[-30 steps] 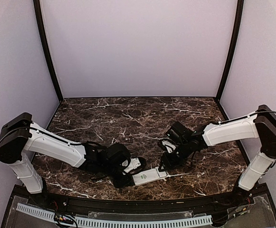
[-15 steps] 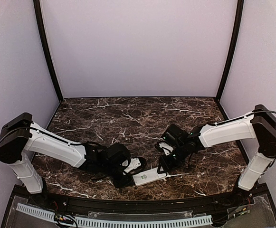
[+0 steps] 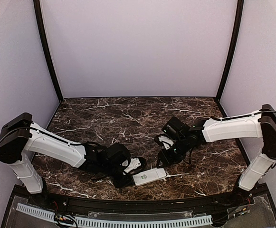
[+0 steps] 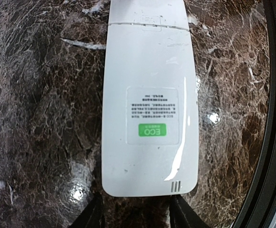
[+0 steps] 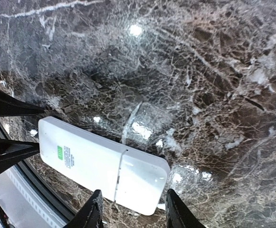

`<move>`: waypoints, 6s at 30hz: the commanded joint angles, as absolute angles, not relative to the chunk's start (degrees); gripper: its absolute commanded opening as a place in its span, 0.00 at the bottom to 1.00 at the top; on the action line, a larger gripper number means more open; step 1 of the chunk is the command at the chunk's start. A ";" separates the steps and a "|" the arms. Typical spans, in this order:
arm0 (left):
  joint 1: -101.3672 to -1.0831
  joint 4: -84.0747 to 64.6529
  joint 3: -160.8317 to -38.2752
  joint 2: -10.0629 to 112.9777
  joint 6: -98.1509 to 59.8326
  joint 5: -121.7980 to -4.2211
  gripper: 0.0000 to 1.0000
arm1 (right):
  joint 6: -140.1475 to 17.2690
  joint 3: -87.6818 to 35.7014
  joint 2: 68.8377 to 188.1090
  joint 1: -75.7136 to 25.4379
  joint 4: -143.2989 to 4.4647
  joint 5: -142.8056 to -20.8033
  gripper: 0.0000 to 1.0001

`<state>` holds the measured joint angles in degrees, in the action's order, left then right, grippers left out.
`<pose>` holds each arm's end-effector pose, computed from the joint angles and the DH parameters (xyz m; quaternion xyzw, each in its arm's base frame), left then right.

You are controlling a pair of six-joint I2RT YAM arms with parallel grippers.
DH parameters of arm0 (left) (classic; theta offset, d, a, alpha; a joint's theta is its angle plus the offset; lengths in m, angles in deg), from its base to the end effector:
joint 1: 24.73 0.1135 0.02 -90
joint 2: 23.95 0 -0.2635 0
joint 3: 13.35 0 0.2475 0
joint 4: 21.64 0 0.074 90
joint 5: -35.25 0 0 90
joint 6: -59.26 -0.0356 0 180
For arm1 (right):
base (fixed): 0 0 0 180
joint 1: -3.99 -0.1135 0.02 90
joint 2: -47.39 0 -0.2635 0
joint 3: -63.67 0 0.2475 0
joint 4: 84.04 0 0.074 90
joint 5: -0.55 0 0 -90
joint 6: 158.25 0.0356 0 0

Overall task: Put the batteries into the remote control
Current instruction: Load the battery cover onto the remote control without the battery cover, then press the remote control at the center of the board, then pick up the remote control from the center of the board.

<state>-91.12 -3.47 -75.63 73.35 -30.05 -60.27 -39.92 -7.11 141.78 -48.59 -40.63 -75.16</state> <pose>0.1257 -0.2962 0.1452 0.5269 0.7879 -0.2123 0.2376 0.1810 0.2510 0.1772 -0.2285 0.9455 0.2210 0.0713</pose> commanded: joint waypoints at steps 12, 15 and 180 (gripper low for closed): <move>-91.43 -2.56 -71.81 70.96 -29.69 -60.32 0.44 | -35.06 -6.09 139.50 -44.27 -34.32 -83.41 0.00; -91.43 -2.75 -70.65 69.97 -29.31 -59.87 0.33 | -34.85 -5.85 141.09 -44.88 -35.10 -83.33 0.00; -82.58 -0.87 -64.81 33.44 -26.94 -42.61 0.81 | -106.36 -27.52 146.67 -59.28 -37.01 -69.68 0.37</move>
<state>-82.94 0.60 -64.84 32.72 -24.54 -39.46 -108.72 -27.41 151.22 -61.33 -33.63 -73.59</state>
